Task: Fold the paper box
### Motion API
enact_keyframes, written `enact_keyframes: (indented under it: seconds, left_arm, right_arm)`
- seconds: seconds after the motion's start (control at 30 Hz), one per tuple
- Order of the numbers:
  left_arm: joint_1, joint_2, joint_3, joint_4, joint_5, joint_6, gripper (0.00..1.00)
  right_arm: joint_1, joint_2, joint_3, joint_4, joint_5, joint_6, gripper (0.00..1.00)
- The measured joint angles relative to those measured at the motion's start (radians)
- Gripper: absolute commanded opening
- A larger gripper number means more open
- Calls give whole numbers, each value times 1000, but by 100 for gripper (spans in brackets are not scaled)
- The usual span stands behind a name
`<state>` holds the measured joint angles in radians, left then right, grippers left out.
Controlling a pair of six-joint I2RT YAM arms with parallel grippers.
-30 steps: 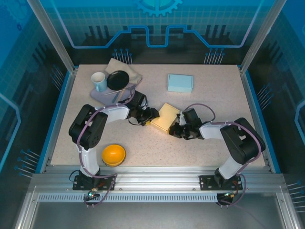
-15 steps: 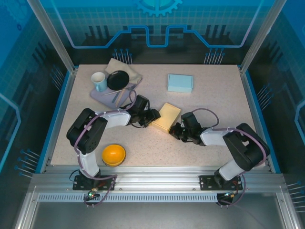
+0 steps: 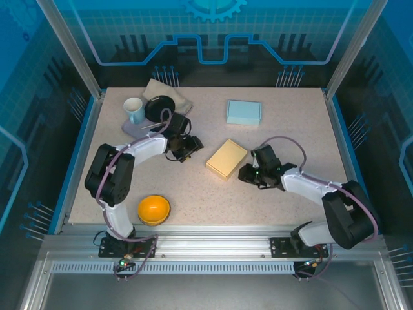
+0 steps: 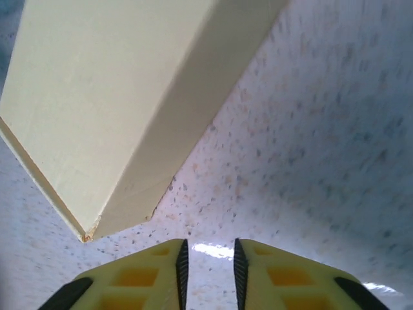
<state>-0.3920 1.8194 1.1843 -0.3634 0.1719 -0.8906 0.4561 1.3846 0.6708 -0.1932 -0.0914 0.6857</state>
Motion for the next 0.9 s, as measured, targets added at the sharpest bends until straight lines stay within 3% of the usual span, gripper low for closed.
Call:
enact_keyframes:
  seconds: [0.17, 0.4, 0.63, 0.9]
  left_arm:
    - [-84, -95, -146, 64, 11, -72, 63]
    - [-203, -104, -245, 231, 20, -213, 64]
    - [-203, -8, -229, 405, 35, -281, 61]
    - [-184, 107, -53, 343, 34, -251, 56]
  right_arm:
    - [-40, 20, 209, -114, 63, -283, 53]
    - [-132, 256, 465, -143, 39, -512, 52]
    - [-137, 414, 491, -148, -41, -583, 49]
    - [-172, 391, 441, -114, -16, -521, 42]
